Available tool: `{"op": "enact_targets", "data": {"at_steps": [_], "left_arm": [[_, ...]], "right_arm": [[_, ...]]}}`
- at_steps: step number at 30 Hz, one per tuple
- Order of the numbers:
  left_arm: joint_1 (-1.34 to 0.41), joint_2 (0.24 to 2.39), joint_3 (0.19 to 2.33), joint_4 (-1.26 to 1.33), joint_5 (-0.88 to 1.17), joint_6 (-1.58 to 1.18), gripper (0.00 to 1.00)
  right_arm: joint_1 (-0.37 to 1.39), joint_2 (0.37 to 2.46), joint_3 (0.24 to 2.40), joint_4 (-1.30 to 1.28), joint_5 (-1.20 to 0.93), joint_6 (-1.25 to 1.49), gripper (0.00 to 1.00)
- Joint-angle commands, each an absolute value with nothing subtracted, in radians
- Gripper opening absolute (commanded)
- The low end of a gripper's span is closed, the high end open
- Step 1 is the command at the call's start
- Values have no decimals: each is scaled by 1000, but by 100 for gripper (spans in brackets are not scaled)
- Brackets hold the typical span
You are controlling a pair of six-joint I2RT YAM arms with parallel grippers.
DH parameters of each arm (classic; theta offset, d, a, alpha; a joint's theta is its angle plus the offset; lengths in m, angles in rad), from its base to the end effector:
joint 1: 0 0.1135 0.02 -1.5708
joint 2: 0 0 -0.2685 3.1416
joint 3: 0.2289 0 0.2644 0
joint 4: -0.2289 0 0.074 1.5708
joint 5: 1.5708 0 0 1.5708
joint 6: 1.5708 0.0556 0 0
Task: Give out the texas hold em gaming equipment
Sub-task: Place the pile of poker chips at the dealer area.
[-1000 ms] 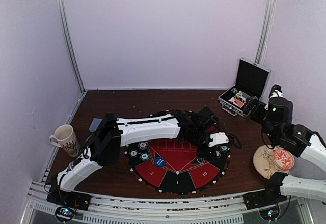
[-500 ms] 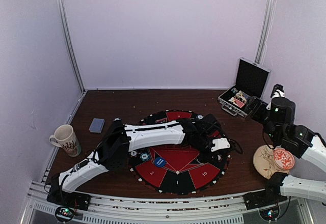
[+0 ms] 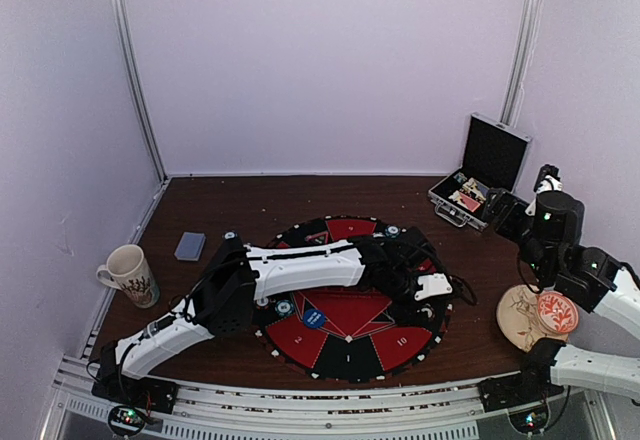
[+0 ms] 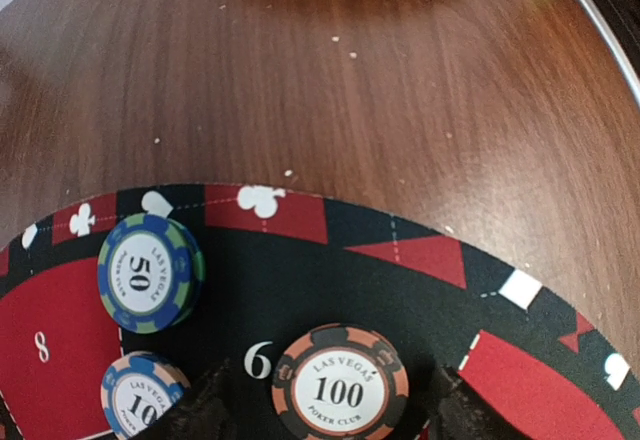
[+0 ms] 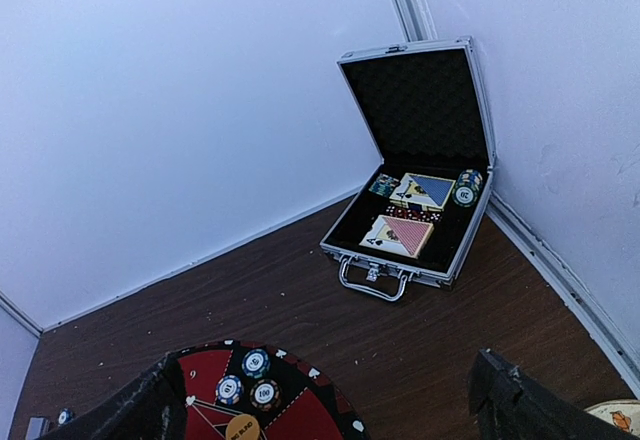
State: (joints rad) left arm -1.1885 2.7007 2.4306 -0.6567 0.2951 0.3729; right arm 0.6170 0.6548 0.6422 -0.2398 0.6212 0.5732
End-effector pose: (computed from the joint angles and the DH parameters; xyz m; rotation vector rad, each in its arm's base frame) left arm 0.2101 -0.5658 0.1155 1.9056 1.7419 -0.6930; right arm 0.1661 0.0782 0.3040 0.3927 1.7408 0.2919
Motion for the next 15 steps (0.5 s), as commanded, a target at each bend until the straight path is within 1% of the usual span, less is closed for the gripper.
{"op": "enact_targets", "data": {"at_steps": [1, 5, 11, 15], "left_arm": [[-1197, 2709, 2437, -650, 277, 377, 75], [-1197, 2684, 2441, -650, 275, 367, 82], [-1225, 2592, 2430, -655, 226, 352, 98], [-1233, 2490, 2363, -654, 198, 332, 98]], "right_arm": [[614, 655, 633, -241, 609, 558, 100], [614, 662, 634, -241, 606, 553, 100], [614, 668, 637, -241, 609, 549, 100], [614, 664, 640, -247, 611, 550, 100]]}}
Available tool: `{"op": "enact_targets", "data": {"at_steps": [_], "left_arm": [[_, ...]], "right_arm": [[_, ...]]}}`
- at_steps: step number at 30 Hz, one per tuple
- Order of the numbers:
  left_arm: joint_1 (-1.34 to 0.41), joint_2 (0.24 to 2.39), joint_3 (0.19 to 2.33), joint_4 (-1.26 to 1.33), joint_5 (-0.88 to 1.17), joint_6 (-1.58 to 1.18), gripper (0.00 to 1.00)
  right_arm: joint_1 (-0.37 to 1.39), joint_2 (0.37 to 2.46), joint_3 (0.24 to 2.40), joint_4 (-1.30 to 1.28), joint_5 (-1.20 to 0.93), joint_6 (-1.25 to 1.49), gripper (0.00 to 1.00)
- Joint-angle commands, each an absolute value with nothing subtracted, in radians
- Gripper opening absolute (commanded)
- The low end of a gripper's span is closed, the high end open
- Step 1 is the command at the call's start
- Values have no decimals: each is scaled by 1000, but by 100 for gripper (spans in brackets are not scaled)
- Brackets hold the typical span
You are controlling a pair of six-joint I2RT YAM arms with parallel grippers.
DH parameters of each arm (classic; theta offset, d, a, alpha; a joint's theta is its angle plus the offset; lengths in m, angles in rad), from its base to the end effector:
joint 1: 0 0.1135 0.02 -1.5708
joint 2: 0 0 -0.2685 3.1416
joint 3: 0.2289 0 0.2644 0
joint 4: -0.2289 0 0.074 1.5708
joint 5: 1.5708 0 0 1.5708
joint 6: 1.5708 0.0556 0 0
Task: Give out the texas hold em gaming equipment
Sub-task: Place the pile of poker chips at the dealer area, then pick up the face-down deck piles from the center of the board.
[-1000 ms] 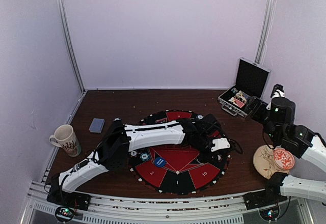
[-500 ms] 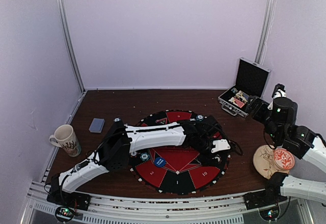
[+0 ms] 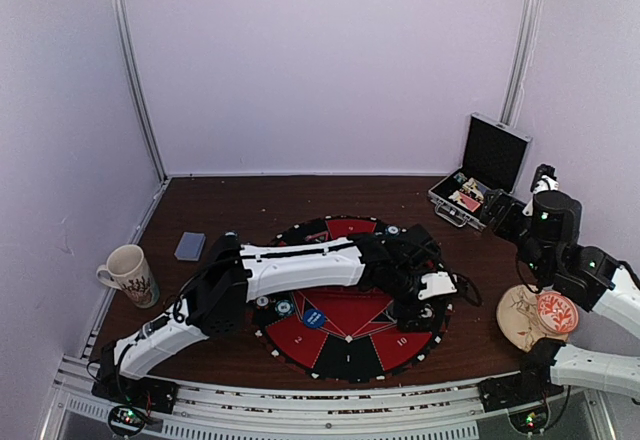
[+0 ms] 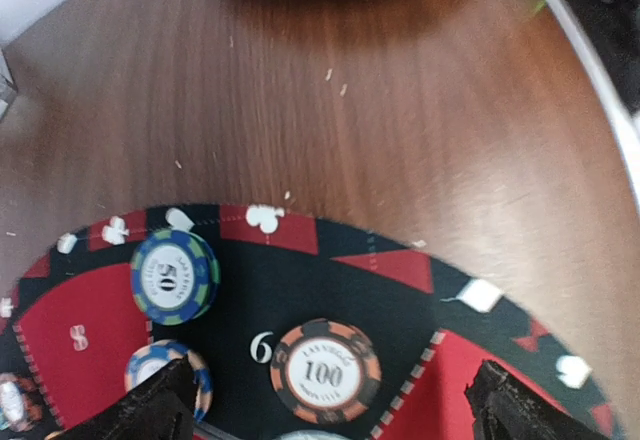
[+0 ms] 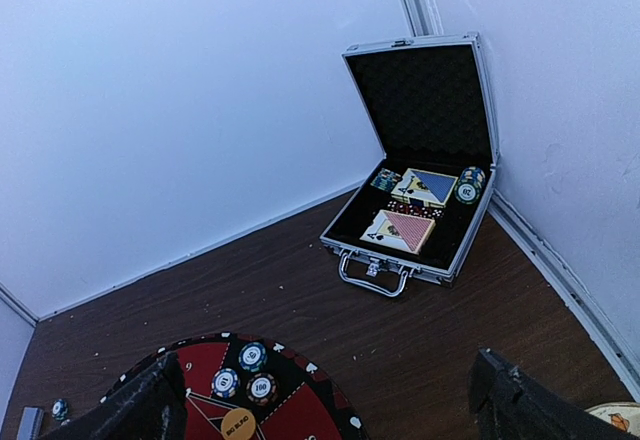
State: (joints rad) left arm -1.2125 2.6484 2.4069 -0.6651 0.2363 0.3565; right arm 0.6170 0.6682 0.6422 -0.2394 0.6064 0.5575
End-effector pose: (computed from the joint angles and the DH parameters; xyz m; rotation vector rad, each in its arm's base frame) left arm 0.1982 -0.5663 0.1365 1.8814 1.7366 -0.6425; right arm 0.1682 0.0805 0.3017 0.3658 1.7594 0.2851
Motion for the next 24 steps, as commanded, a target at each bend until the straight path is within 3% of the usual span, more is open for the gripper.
{"op": "enact_targets", "data": {"at_steps": [1, 13, 19, 24], "left_arm": [[-1233, 2450, 2335, -650, 186, 329, 98], [-1190, 2006, 1841, -523, -121, 312, 98], [-1020, 1795, 1674, -519, -185, 250, 98], [-763, 1620, 1512, -457, -161, 173, 98]], "right_arm": [[614, 661, 641, -248, 611, 551, 100], [614, 668, 643, -242, 569, 543, 100], [613, 755, 647, -218, 498, 530, 100], [614, 813, 646, -195, 460, 523, 100]]}}
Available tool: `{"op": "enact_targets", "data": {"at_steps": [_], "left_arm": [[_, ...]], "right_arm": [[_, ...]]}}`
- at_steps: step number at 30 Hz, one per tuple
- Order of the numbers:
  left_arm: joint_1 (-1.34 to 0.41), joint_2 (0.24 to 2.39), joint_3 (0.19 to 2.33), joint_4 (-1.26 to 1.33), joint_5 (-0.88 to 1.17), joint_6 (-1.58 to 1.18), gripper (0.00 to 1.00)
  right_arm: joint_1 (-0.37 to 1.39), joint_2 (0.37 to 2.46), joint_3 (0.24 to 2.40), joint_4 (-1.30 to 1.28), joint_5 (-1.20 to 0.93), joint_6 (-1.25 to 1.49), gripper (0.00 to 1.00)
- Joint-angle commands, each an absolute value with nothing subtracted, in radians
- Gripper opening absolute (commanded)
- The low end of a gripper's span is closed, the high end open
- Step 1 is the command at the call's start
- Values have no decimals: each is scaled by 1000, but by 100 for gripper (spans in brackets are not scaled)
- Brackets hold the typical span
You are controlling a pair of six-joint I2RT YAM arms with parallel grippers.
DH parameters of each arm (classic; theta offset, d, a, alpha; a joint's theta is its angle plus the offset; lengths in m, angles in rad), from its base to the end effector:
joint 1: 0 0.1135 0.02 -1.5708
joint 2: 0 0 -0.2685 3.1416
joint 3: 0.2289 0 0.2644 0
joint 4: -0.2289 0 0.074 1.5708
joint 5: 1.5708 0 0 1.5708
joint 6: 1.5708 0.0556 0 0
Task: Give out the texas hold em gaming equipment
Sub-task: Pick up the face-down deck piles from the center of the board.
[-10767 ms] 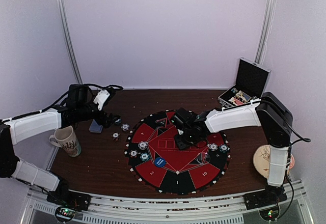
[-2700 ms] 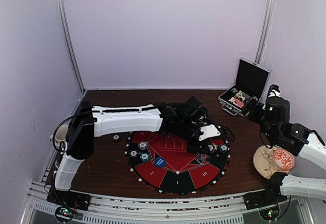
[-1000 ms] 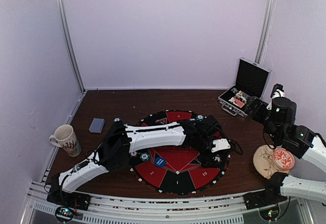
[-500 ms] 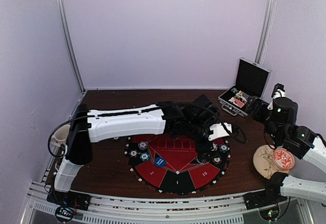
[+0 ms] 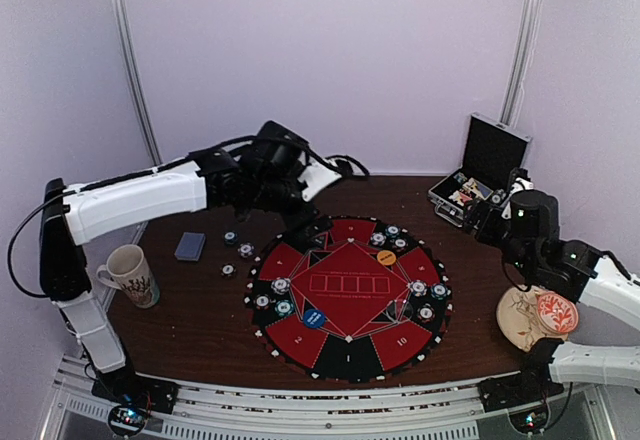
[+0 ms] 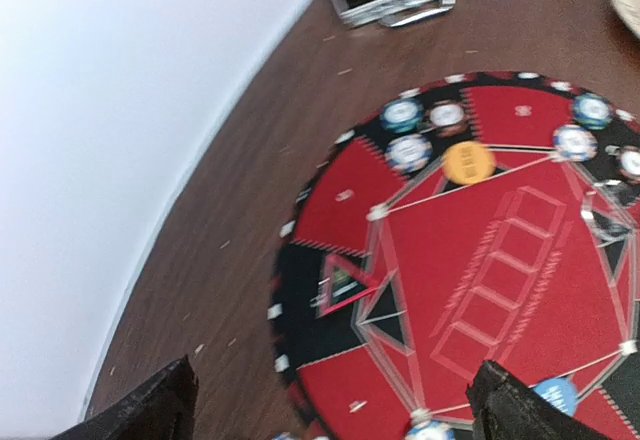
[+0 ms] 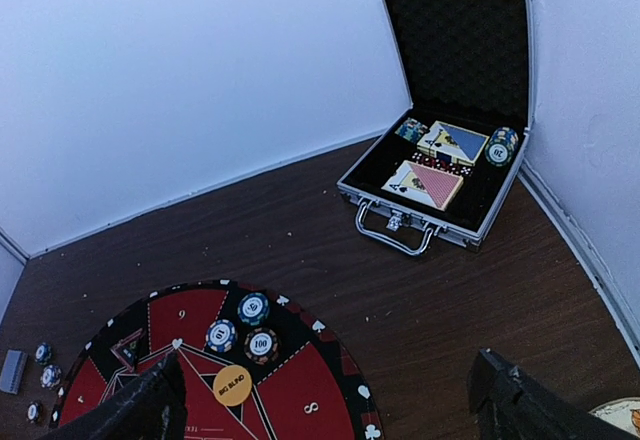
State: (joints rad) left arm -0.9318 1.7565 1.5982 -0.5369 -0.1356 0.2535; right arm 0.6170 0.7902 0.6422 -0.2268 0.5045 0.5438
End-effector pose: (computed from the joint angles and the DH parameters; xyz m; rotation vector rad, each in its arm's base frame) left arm 0.2639 -0.3426 0.3133 1.2058 1.9195 -0.2077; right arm 0.1858 0.0989 0.2807 0.2610 1.8901 0.2969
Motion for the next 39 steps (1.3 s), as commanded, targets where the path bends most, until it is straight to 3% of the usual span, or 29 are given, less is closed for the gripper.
{"op": "enact_targets", "data": {"at_steps": [1, 6, 13, 39], "left_arm": [[-705, 1593, 1477, -443, -154, 160, 98], [-389, 1541, 1348, -401, -50, 126, 98], [-88, 1681, 1322, -445, 124, 52, 98], [-60, 1876, 1211, -518, 79, -24, 98]], "right_arm": [[614, 822, 646, -192, 454, 525, 100], [614, 848, 645, -180, 440, 525, 100], [614, 869, 642, -170, 433, 522, 100], [614, 838, 639, -166, 381, 516, 100]]}}
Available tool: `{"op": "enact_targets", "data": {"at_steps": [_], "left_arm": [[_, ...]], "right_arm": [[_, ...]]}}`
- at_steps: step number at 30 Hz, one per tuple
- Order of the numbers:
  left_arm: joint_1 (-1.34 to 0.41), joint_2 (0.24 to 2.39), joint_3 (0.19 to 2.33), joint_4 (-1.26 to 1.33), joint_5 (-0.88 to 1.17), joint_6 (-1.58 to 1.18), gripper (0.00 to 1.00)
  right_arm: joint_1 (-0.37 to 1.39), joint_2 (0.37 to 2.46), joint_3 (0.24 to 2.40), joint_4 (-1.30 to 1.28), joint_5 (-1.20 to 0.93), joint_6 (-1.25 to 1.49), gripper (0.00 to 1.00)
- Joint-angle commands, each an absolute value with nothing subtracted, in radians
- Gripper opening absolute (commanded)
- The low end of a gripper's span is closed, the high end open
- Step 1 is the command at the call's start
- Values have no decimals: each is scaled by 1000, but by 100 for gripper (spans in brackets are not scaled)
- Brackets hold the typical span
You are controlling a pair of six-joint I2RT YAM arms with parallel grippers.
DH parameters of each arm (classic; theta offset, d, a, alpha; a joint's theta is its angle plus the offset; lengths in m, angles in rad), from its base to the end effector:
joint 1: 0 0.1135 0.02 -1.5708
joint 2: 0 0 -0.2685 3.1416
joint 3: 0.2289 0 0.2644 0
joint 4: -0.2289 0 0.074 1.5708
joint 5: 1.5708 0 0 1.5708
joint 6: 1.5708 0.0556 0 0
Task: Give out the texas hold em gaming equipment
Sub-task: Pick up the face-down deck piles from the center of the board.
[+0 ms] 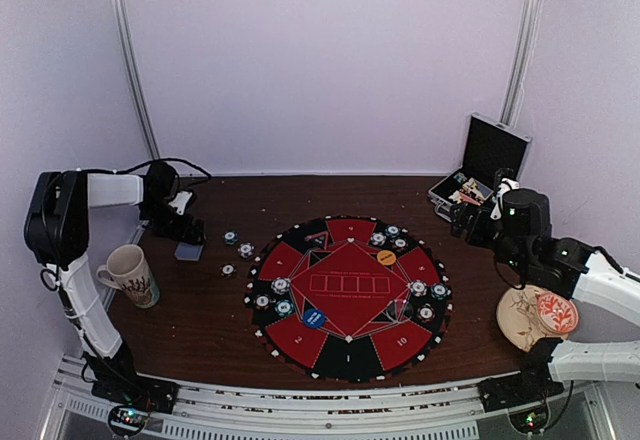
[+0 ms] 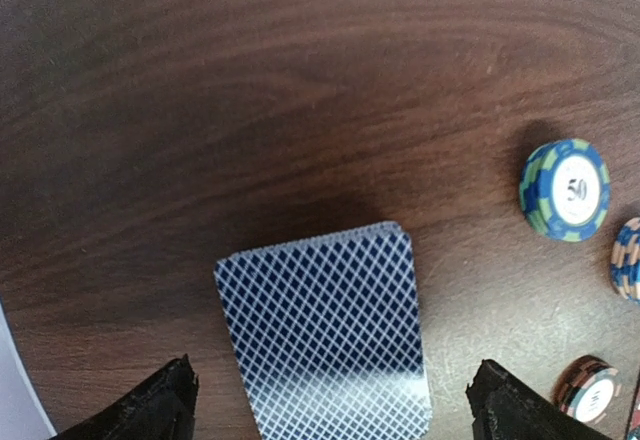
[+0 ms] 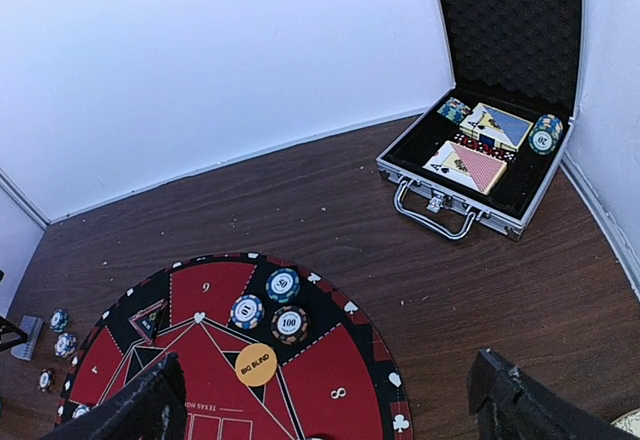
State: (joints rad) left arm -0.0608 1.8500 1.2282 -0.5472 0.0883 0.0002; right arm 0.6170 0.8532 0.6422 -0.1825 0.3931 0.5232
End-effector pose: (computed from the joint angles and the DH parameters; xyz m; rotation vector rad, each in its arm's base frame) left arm 0.3878 -0.0285 0.1513 0.1082 2.7374 -0.1379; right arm 0.1947 0.1120 0.2725 0.1661 1.9439 0.3726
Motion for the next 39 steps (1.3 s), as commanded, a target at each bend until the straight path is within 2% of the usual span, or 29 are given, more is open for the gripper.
{"op": "enact_targets", "data": {"at_steps": [1, 20, 32, 39], "left_arm": [[-61, 1882, 1210, -518, 79, -24, 98], [-93, 1942, 1167, -499, 0, -37, 97], [-112, 1945, 1124, -500, -29, -25, 83], [-112, 1932, 1112, -505, -17, -18, 67]], "right_arm": [[614, 838, 640, -167, 381, 517, 100], [615, 838, 640, -164, 369, 513, 100], [614, 832, 640, -166, 367, 511, 100], [615, 830, 639, -166, 366, 511, 100]]}}
